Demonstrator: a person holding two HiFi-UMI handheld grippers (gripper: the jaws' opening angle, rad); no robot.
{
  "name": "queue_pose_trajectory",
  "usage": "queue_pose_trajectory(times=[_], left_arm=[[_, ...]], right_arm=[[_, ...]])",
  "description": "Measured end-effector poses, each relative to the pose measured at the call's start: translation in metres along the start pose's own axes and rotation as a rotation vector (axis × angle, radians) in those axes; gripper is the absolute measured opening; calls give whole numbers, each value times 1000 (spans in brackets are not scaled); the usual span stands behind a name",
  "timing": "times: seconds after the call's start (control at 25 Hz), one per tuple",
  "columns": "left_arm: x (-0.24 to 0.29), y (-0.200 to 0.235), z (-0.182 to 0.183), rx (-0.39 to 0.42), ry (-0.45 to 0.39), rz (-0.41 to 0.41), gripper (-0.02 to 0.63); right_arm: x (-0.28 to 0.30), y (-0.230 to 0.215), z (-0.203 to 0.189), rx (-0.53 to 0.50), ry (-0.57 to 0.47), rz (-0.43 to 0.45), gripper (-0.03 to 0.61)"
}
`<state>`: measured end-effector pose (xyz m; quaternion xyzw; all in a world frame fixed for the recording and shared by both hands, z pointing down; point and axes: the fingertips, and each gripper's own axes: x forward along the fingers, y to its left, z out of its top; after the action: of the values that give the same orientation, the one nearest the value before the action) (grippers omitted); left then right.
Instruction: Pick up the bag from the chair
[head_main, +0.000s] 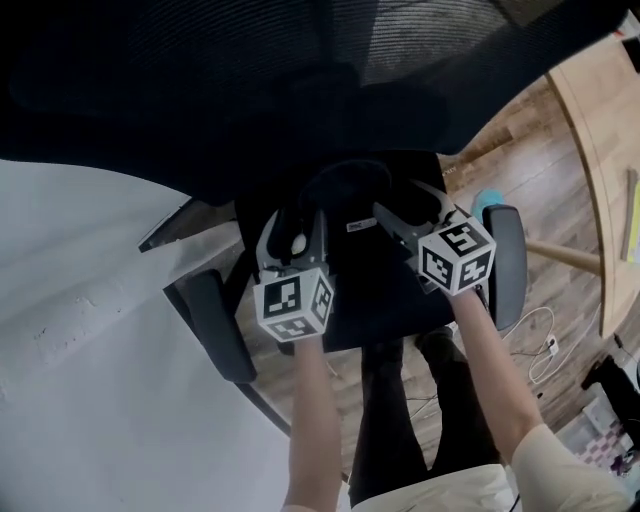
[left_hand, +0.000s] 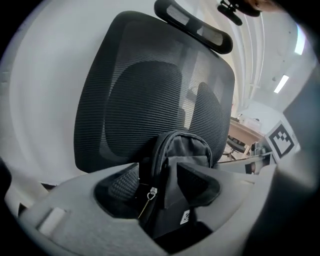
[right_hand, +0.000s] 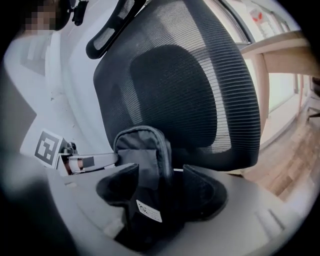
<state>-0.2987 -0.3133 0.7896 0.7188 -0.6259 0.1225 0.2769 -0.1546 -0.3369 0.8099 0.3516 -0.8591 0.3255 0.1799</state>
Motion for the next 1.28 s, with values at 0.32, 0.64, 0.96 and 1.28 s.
queue_pose_trajectory(times=[0.32, 0.64, 0.96, 1.28], left_arm=[[24, -6, -21, 32, 56, -133, 244], [33, -8, -34, 28, 28, -190, 203], [10, -12, -32, -4, -2, -204, 124], [-38, -25, -11, -8, -76, -171, 118]], right_arm=[[29, -5, -12, -36, 33, 60, 276], [38, 0, -26, -20, 29, 127, 137], [23, 21, -24, -115, 32, 82, 83], [-15, 55, -7, -173, -1, 93, 81]])
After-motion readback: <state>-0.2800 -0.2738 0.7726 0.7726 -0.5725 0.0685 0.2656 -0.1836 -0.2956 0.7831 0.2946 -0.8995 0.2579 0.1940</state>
